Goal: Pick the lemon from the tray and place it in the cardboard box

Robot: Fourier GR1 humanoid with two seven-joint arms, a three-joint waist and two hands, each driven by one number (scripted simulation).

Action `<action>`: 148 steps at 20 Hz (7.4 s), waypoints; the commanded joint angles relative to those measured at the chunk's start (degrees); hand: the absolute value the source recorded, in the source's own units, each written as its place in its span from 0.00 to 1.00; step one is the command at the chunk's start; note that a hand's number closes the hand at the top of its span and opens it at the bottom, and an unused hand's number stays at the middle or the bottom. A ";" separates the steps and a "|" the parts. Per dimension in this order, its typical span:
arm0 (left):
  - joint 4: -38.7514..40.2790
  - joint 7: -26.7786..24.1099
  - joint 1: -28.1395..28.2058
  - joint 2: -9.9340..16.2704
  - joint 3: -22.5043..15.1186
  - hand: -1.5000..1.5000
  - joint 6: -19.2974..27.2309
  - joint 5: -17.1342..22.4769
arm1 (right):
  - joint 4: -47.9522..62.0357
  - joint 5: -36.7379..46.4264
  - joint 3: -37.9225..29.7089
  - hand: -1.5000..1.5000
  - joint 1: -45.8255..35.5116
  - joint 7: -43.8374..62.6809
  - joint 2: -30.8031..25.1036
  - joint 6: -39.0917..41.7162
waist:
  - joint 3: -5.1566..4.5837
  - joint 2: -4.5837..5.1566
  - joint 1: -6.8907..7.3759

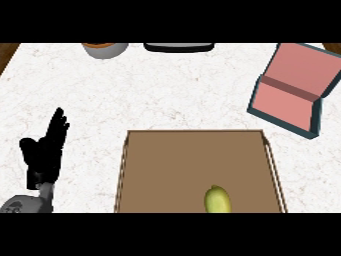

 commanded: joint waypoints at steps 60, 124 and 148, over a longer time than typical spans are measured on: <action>2.88 -0.21 0.01 -6.18 3.96 0.50 -2.57 -6.97 | 18.17 46.73 8.14 0.00 -62.49 107.14 0.45 29.75 | 0.14 -0.55 0.02; 3.07 0.01 -1.35 -9.09 10.16 0.50 -8.88 -11.20 | 5.07 10.05 -46.00 1.00 -106.69 65.79 -16.45 86.11 | 0.16 -0.36 0.46; 6.00 0.12 -4.56 -10.42 11.78 0.50 -8.26 -13.17 | 71.28 5.89 -58.30 0.00 -123.02 34.19 -20.77 59.13 | 0.17 -0.20 0.73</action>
